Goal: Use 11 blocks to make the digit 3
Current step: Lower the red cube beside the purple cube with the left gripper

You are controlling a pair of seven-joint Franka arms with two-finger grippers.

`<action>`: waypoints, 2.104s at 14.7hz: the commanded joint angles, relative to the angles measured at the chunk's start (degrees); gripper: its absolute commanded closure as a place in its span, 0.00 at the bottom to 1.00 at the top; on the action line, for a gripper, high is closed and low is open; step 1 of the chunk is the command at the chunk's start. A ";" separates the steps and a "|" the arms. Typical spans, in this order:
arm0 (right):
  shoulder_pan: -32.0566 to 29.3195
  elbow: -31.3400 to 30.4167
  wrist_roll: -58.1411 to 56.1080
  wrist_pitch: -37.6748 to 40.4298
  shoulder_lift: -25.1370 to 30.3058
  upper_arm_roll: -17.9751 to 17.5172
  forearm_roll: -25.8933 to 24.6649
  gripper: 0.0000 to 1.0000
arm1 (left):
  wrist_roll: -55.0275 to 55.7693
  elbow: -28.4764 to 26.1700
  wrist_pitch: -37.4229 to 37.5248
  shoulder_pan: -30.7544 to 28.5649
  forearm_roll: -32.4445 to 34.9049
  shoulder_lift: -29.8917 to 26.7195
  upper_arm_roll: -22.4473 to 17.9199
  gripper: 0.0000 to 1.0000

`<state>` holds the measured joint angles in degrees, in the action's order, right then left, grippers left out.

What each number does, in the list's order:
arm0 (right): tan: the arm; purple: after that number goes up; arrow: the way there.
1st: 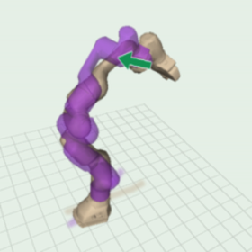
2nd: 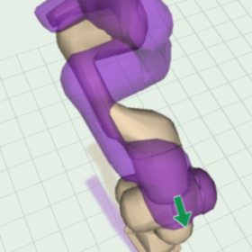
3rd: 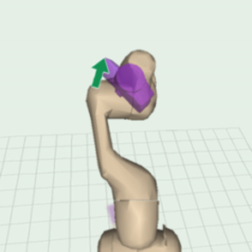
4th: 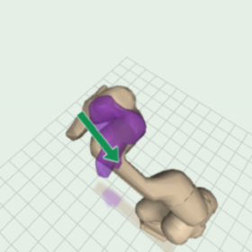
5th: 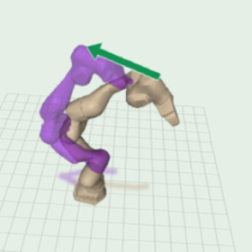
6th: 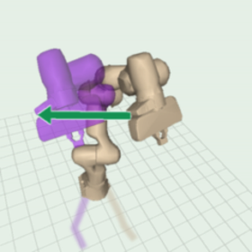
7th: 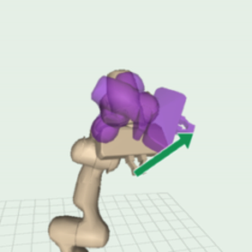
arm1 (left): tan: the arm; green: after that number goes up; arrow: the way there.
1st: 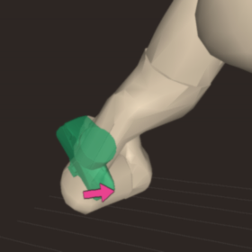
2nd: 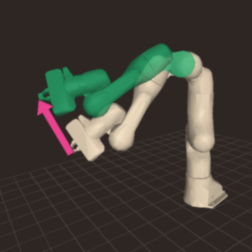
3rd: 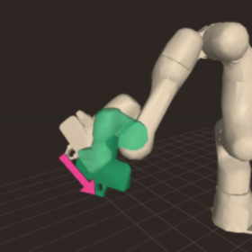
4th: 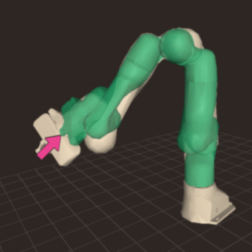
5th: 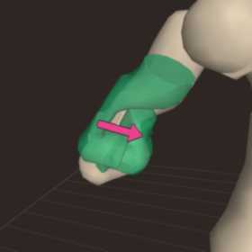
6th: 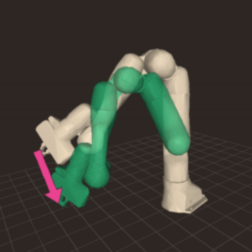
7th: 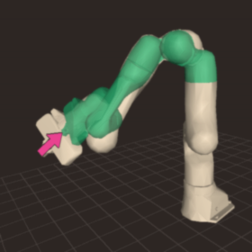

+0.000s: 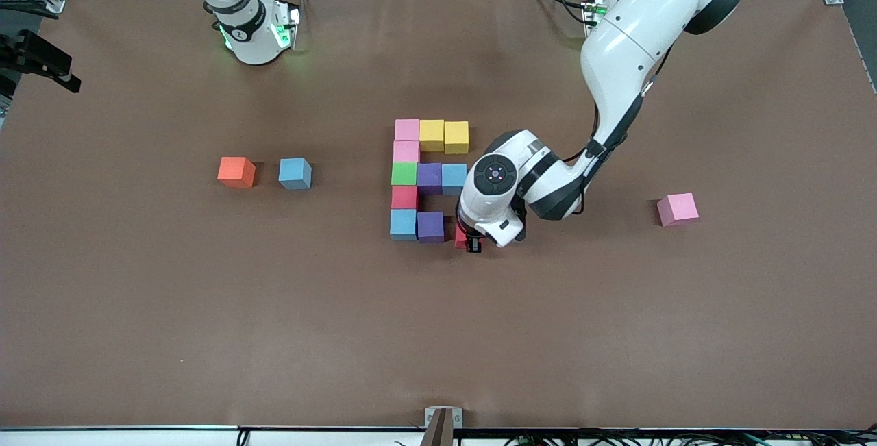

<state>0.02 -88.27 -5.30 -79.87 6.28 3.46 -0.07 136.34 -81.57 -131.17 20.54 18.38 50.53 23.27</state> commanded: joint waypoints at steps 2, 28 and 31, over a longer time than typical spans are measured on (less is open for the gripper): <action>0.24 -1.11 0.73 0.24 1.28 -0.03 0.77 0.00 | 1.55 2.99 0.21 2.48 -1.59 3.61 -0.51 0.70; 0.16 -1.99 0.03 1.38 1.02 -0.21 0.50 0.00 | 5.16 5.63 -0.31 4.59 -2.39 5.45 -0.77 0.70; 0.16 -1.99 0.03 1.29 1.02 -0.21 0.50 0.00 | 5.16 5.63 -0.31 4.59 -2.47 5.45 -0.77 0.70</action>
<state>0.08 -89.22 -5.31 -78.53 6.29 3.10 0.10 140.83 -78.18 -130.32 23.61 17.64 52.45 22.97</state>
